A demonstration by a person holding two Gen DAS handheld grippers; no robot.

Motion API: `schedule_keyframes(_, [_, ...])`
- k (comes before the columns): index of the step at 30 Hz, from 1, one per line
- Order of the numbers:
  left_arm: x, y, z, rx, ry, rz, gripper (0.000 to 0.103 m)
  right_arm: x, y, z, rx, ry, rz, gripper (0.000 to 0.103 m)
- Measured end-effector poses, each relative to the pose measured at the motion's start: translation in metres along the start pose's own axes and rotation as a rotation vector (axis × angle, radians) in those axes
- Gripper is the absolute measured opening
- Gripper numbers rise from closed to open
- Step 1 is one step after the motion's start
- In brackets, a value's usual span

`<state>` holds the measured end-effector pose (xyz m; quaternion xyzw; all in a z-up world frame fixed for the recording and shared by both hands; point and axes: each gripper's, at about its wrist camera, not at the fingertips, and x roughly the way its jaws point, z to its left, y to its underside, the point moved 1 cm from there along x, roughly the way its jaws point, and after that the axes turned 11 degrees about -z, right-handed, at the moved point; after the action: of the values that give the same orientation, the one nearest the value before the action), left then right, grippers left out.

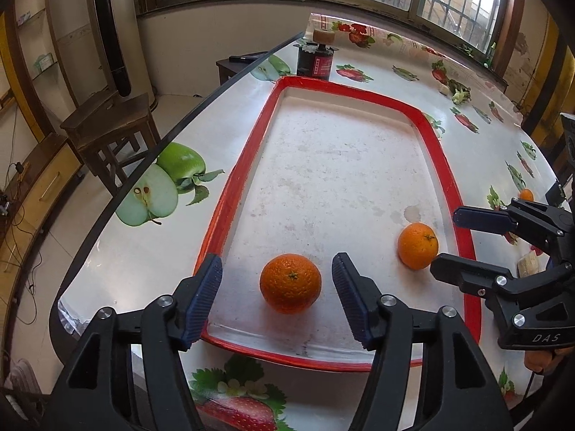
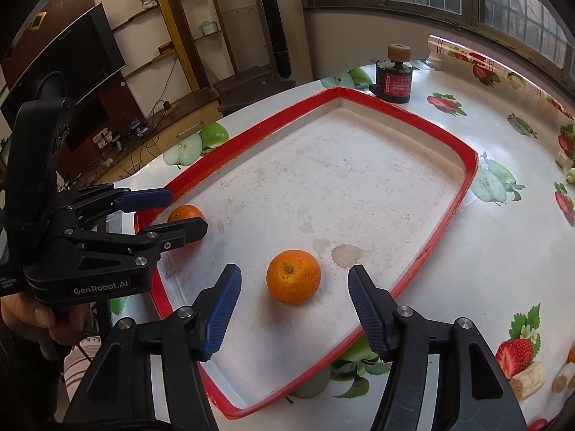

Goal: Organize fruits
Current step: 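Lower the oranges into the tray and open both grippers, then move both grippers back toward the tomato and beige cubes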

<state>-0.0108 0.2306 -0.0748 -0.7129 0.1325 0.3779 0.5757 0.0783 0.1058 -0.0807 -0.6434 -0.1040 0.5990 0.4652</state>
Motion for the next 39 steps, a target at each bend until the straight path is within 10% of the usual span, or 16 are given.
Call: schedule_keyframes(39, [-0.048, 0.001, -0.159, 0.208, 0.306, -0.039, 0.071, -0.193, 0.092, -0.122, 0.304, 0.283, -0.218, 0.071])
